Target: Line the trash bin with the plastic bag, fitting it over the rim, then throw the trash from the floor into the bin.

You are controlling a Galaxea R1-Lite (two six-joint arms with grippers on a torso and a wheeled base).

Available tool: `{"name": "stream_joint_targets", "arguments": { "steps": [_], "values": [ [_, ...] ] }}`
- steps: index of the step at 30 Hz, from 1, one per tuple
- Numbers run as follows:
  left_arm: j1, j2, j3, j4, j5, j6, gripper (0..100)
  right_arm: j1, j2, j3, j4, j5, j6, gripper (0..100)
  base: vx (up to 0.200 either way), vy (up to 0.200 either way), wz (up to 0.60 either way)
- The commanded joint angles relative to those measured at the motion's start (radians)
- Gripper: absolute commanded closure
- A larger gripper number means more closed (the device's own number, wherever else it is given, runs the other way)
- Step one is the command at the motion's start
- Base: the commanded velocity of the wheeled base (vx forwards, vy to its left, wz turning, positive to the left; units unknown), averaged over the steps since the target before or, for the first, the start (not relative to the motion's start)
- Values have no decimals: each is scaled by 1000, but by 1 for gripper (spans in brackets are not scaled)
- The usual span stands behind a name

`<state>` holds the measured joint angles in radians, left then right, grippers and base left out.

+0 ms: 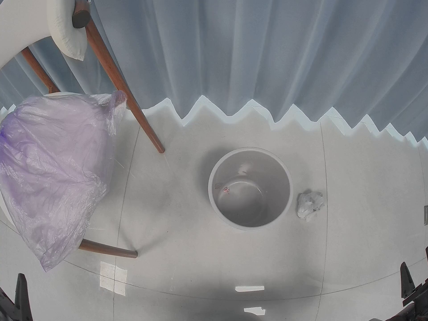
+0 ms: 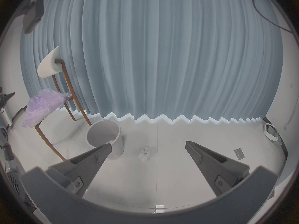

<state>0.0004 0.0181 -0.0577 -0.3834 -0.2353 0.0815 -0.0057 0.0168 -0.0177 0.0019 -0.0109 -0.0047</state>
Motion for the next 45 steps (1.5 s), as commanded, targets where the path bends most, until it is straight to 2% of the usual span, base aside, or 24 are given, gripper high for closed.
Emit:
{"name": "stream_joint_targets", "arguments": {
  "steps": [1,2,3,6,7,9,13,16,19,20,21,22,23,24,30,31,35,37,40,45],
  "values": [
    [-31,98,-139,54,-76,0,0,0,-15,16,1,0,0,0,0,0,0],
    [-63,252,-264,121,-130,-8,0,0,-15,16,1,0,-1,0,0,0,0],
    [-76,313,-303,146,-148,-17,0,0,-15,16,0,0,0,0,0,0,0],
    [-96,494,-375,178,-193,-16,0,0,-15,16,0,0,-1,0,0,0,0],
    [-96,494,-375,178,-193,-16,0,0,-15,16,0,0,-1,0,0,0,0],
    [-112,652,-426,179,-231,4,0,1,-15,16,0,0,0,0,0,0,0],
    [-211,849,-468,175,-246,127,0,0,-15,16,0,0,0,0,0,0,0],
    [-275,944,-490,175,-223,170,0,0,-15,16,1,0,0,0,0,0,0],
    [-329,1008,-516,175,-117,176,0,0,-15,16,0,0,0,0,0,0,0],
    [-332,1011,-518,175,-108,176,0,0,-15,16,0,0,0,0,0,0,0],
    [-366,1043,-536,175,8,185,0,0,-15,16,0,0,0,0,0,0,0],
    [-387,1062,-541,173,91,201,0,1,-15,16,1,0,0,0,0,0,0],
    [-396,1068,-541,173,122,210,0,0,-15,16,1,0,0,0,0,0,0],
    [-415,1080,-534,173,200,256,0,0,-15,16,0,0,0,0,0,0,0],
    [-418,1126,-567,158,433,416,0,0,-15,16,1,0,0,0,0,0,0],
    [-424,1137,-580,155,462,442,0,0,-15,16,1,0,0,0,0,0,0],
    [-461,1204,-639,147,478,489,0,0,-15,16,1,0,0,0,0,0,0],
    [-470,1226,-659,136,513,517,0,0,-15,16,0,0,-1,0,0,0,0],
    [-514,1247,-665,115,628,595,0,0,-15,18,0,0,0,0,0,0,0],
    [-563,1272,-636,112,778,616,0,1,-15,16,0,0,-1,0,0,0,0]
  ]
}}
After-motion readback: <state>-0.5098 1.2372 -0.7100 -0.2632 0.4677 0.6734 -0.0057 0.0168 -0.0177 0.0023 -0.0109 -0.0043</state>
